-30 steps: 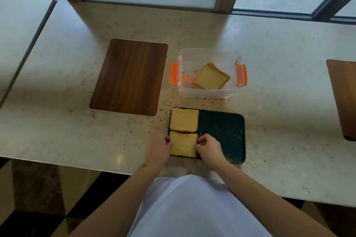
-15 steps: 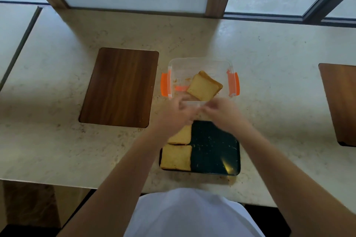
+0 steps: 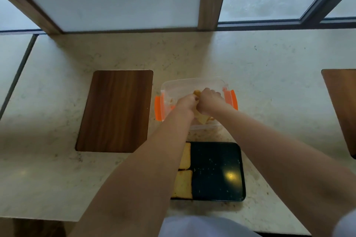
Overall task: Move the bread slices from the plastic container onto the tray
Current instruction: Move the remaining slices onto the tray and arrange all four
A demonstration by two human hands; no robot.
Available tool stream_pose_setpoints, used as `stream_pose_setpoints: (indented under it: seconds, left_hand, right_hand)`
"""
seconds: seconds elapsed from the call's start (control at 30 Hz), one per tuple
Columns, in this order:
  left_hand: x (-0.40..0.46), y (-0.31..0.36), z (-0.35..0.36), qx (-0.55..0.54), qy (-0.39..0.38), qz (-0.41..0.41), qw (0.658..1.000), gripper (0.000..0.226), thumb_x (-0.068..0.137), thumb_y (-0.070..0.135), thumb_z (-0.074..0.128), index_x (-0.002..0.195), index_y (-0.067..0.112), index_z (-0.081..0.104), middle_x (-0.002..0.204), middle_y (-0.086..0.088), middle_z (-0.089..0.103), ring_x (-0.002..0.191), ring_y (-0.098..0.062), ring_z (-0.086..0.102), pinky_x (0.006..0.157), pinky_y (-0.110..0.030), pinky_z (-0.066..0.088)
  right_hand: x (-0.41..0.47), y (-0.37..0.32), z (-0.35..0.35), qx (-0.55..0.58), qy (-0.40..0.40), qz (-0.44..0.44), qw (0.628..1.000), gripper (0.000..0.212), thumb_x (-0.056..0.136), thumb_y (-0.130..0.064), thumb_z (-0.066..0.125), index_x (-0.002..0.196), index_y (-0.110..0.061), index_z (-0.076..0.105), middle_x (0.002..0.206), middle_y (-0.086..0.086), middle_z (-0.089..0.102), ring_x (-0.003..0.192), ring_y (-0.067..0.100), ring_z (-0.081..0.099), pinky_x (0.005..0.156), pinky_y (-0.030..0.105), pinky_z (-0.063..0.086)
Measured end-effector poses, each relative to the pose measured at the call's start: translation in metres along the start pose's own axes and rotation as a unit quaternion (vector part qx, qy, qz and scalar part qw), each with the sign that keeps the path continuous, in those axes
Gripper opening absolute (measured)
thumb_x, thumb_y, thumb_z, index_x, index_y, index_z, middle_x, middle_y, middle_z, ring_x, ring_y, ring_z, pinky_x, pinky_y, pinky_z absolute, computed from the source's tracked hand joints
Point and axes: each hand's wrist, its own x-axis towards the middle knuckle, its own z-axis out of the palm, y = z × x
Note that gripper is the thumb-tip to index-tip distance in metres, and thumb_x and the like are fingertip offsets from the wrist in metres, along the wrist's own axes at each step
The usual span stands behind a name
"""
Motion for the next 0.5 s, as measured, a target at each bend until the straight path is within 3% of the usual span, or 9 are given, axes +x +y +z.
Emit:
stream_pose_setpoints:
  seconds: [0.07,0.17,0.27,0.37,0.43,0.5]
  left_hand:
    - [-0.009,0.002,0.001,0.023,-0.008,0.006,1.000,0.042,0.083,0.018,0.066,0.122,0.001,0.063,0.118,-0.021,0.069,0.106,-0.037,0.066,0.095,-0.051,0.053]
    - [-0.031,0.000,0.005,0.007,-0.009,0.019,1.000,0.025,0.085,0.016,0.065,0.105,0.000,0.065,0.100,-0.020,0.071,0.090,-0.033,0.069,0.084,-0.049,0.059]
    - [-0.043,-0.004,0.004,-0.005,-0.003,0.034,0.999,0.007,0.088,0.012,0.066,0.090,0.005,0.064,0.098,-0.019,0.068,0.096,-0.035,0.067,0.092,-0.055,0.056]
    - [-0.054,-0.004,0.000,-0.002,0.001,0.073,0.997,0.005,0.085,0.013,0.071,0.085,0.011,0.066,0.101,-0.017,0.067,0.088,-0.030,0.065,0.092,-0.047,0.057]
    - [-0.061,-0.004,-0.004,0.006,0.001,0.109,0.994,0.014,0.081,0.019,0.077,0.091,0.011,0.071,0.098,-0.013,0.070,0.084,-0.026,0.064,0.091,-0.046,0.056]
    - [-0.067,-0.006,-0.009,0.002,-0.021,0.148,0.989,0.043,0.075,0.031,0.084,0.109,0.009,0.071,0.106,-0.011,0.072,0.095,-0.028,0.067,0.079,-0.043,0.060]
  right_hand:
    - [0.004,0.002,-0.002,-0.020,-0.005,-0.021,1.000,0.008,0.091,-0.014,0.052,0.097,-0.008,0.054,0.107,0.014,0.058,0.096,0.028,0.052,0.081,0.037,0.049]
    - [0.002,0.006,-0.001,-0.017,-0.016,-0.041,0.999,0.016,0.091,-0.016,0.055,0.076,-0.014,0.051,0.096,0.011,0.062,0.085,0.025,0.057,0.073,0.035,0.052]
    - [-0.005,0.009,-0.001,0.038,-0.029,-0.041,0.998,0.007,0.091,-0.015,0.058,0.091,-0.008,0.060,0.088,0.007,0.064,0.080,0.025,0.065,0.072,0.036,0.059]
    - [-0.019,0.014,-0.009,0.126,-0.014,-0.041,0.991,0.015,0.088,-0.019,0.060,0.098,-0.008,0.063,0.086,0.007,0.064,0.075,0.021,0.065,0.065,0.033,0.058]
    - [-0.033,0.016,-0.021,0.189,0.015,-0.053,0.980,0.017,0.088,-0.024,0.061,0.097,-0.010,0.063,0.084,0.005,0.065,0.073,0.019,0.064,0.057,0.027,0.051]
    - [-0.049,0.020,-0.034,0.228,0.052,-0.065,0.970,0.016,0.085,-0.025,0.065,0.095,-0.012,0.062,0.080,0.001,0.063,0.074,0.018,0.061,0.055,0.025,0.044]
